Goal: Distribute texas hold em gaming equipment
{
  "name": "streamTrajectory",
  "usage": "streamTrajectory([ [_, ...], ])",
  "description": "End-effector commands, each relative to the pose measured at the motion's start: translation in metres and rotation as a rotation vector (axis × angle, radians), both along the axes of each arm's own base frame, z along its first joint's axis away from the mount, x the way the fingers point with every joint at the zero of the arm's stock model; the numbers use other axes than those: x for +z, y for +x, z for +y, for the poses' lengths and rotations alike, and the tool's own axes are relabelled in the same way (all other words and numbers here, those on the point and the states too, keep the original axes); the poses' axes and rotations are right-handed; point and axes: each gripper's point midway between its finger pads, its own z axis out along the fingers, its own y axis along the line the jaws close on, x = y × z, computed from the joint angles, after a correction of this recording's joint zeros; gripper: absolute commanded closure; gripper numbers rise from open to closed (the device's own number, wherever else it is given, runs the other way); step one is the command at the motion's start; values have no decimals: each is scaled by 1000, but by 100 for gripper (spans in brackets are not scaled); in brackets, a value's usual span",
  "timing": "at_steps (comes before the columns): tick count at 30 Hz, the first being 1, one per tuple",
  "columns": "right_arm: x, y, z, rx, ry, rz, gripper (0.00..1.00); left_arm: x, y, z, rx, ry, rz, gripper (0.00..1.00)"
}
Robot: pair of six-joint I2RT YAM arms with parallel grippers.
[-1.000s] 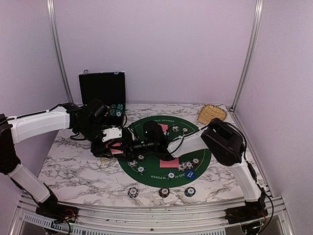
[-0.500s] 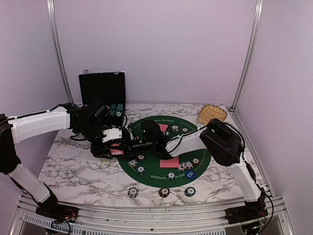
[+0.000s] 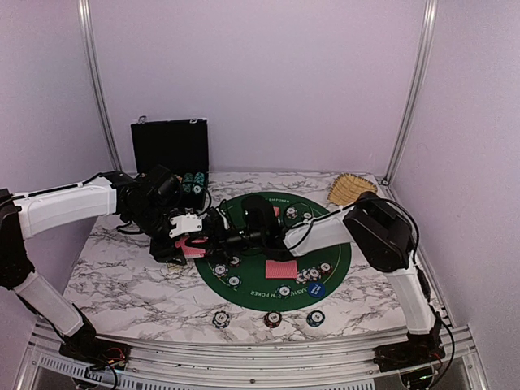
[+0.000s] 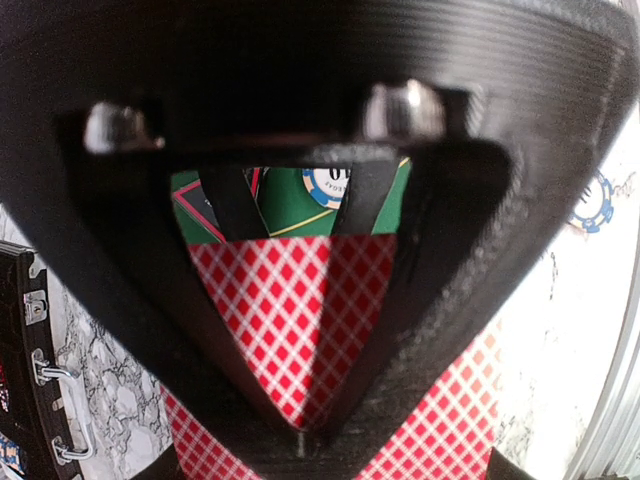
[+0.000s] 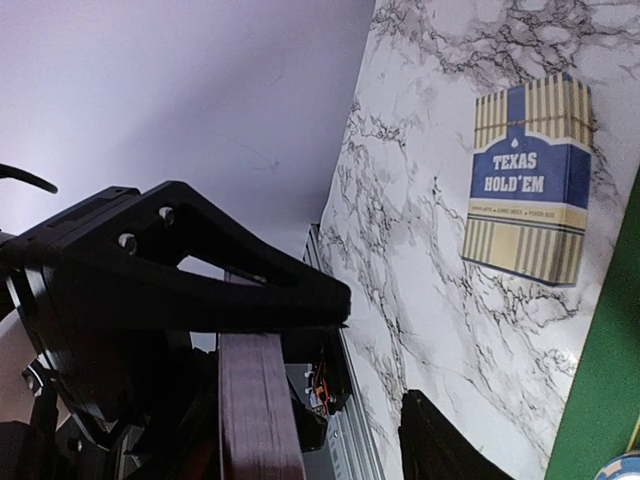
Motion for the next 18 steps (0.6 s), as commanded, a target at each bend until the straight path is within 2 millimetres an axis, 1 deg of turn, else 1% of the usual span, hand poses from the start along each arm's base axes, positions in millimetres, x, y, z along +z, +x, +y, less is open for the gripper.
streamTrajectory([
  [1,-7,3,-12,-23,-56,8,45,10,1,-5,-6,-27,-15,69],
  [13,8,3,-29,-32,-49,-11,50,9,1,-4,-5,-25,-14,70],
  [18,17,2,-34,-38,-36,-16,54,9,1,-5,-5,-27,-11,70],
])
